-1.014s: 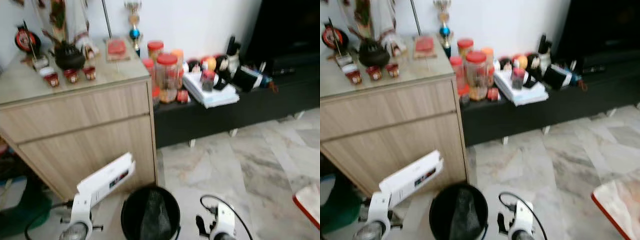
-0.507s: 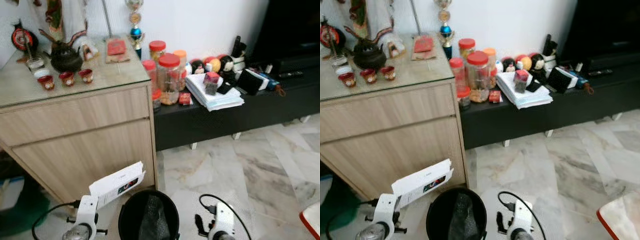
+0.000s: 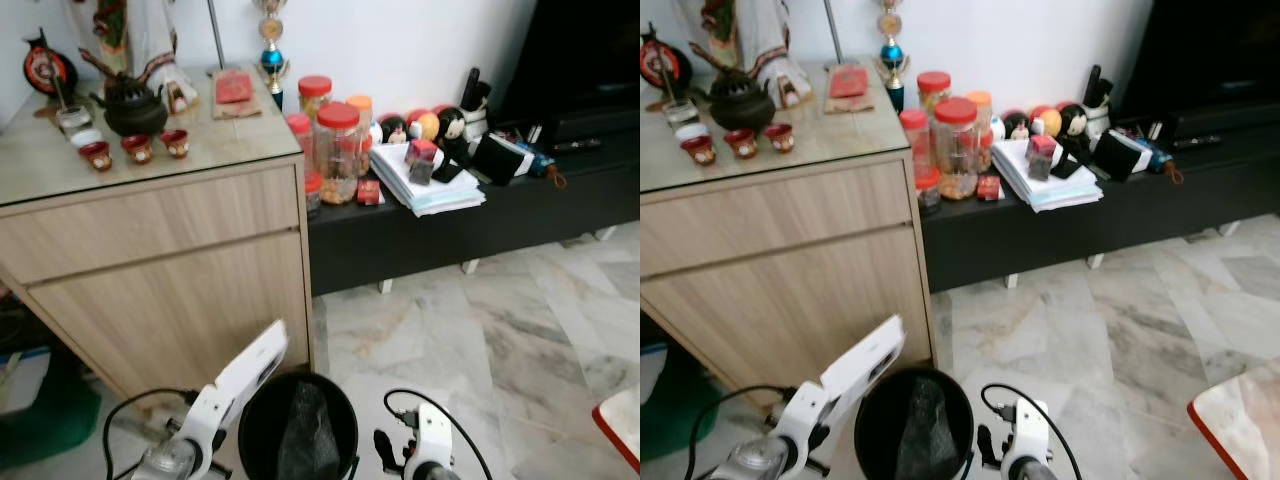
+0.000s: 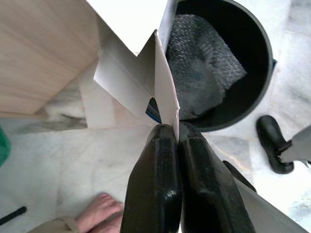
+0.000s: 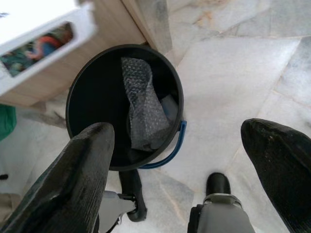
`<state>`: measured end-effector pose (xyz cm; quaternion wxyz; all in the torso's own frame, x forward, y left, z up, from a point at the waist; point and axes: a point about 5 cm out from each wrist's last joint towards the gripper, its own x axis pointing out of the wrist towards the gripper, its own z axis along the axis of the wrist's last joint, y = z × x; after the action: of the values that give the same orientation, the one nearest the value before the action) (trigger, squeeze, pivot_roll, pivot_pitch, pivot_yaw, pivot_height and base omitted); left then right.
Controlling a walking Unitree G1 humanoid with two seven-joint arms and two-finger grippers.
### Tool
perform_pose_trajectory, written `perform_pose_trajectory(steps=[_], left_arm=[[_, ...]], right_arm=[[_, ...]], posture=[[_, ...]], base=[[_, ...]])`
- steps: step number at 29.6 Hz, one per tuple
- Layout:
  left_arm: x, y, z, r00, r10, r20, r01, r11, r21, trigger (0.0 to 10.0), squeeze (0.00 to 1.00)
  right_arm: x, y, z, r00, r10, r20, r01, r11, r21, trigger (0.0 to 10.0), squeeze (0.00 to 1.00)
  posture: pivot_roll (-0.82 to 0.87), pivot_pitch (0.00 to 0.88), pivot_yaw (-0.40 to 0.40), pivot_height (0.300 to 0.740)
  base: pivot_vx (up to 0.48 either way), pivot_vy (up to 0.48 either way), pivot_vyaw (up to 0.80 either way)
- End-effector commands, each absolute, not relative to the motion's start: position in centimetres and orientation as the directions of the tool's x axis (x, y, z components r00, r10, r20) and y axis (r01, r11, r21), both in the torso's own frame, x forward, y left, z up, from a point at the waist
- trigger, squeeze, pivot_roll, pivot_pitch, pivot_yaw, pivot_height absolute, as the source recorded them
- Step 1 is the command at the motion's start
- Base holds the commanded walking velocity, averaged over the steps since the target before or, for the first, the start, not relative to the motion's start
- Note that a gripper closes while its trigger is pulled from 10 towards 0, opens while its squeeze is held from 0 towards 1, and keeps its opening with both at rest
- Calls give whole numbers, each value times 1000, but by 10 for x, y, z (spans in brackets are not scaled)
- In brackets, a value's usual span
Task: Picking trash to rubbish bin
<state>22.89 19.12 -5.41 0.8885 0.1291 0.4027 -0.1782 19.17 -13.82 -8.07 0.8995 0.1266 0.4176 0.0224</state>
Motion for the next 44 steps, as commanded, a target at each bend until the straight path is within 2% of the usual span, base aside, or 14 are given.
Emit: perform_pose_trajectory(steps=[1, 10, 20, 24, 44], left_arm=[[233, 186, -52, 591, -246, -768, 449, 891, 60, 10000, 0], [241, 174, -49, 596, -266, -757, 355, 934, -48, 10000, 0], [237, 188, -52, 591, -195, -783, 185, 977, -104, 10000, 0], [233, 190, -54, 560, -209, -802, 109, 978, -179, 10000, 0], [242, 168, -49, 542, -334, -771, 163, 942, -293, 10000, 0]], right_arm=[[195, -136, -79, 651, 159, -743, 47, 967, 249, 10000, 0], [192, -135, -81, 643, 166, -748, 43, 967, 252, 10000, 0], [189, -137, -82, 634, 163, -756, 44, 968, 246, 10000, 0], [188, -136, -83, 632, 166, -757, 42, 968, 248, 10000, 0], [186, -138, -84, 624, 162, -764, 46, 969, 244, 10000, 0]], posture=[[-77, 35, 13, 740], [-81, 42, 11, 740], [-80, 51, 8, 740], [-80, 52, 10, 740], [-87, 44, 11, 740]], base=[[0, 0, 0], [0, 0, 0], [0, 0, 0], [0, 0, 0], [0, 0, 0]])
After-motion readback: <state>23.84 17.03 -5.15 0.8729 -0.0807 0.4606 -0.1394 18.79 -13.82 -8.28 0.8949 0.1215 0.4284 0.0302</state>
